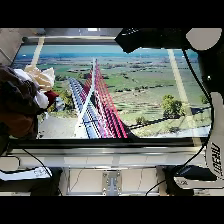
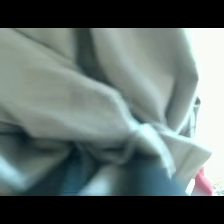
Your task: Fold the shirts.
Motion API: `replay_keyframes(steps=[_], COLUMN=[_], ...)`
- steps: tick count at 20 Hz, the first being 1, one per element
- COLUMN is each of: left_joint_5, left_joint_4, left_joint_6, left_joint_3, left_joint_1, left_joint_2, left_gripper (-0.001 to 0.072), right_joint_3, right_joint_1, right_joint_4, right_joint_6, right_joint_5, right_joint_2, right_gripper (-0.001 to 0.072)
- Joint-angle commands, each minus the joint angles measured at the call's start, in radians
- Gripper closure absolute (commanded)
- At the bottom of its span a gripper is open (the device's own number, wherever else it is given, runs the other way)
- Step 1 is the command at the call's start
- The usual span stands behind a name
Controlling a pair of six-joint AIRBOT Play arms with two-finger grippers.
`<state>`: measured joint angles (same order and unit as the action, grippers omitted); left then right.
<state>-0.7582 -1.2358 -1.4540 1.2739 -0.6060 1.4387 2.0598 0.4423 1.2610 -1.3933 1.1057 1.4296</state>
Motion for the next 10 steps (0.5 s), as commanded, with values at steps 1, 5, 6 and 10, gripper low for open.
replay_keyframes(steps=[1,5,6,10], left_joint_5=[0.011,-0.021,-0.025,-0.194], left_joint_4=[0.051,0.190,0.287,0.787], left_joint_6=[0.020,0.040,0.089,0.333], left_joint_3=[0.001,0.006,0.011,0.016], left_joint_1=[0.025,0.050,0.052,0.098], left_joint_2=[0.007,-0.095,-0.148,-0.370], left_gripper=[0.0697,0.0697,0.0697,0.0698], right_joint_3=[0.000,0.000,0.000,0.000], right_joint_1=[0.000,0.000,0.000,0.000], right_joint_4=[0.000,0.000,0.000,0.000], right_joint_6=[0.000,0.000,0.000,0.000], right_joint_5=[-0.006,-0.035,-0.045,-0.050], right_joint_2=[0.000,-0.020,-0.036,-0.142], right_gripper=[0.0285,0.0285,0.0285,0.0285])
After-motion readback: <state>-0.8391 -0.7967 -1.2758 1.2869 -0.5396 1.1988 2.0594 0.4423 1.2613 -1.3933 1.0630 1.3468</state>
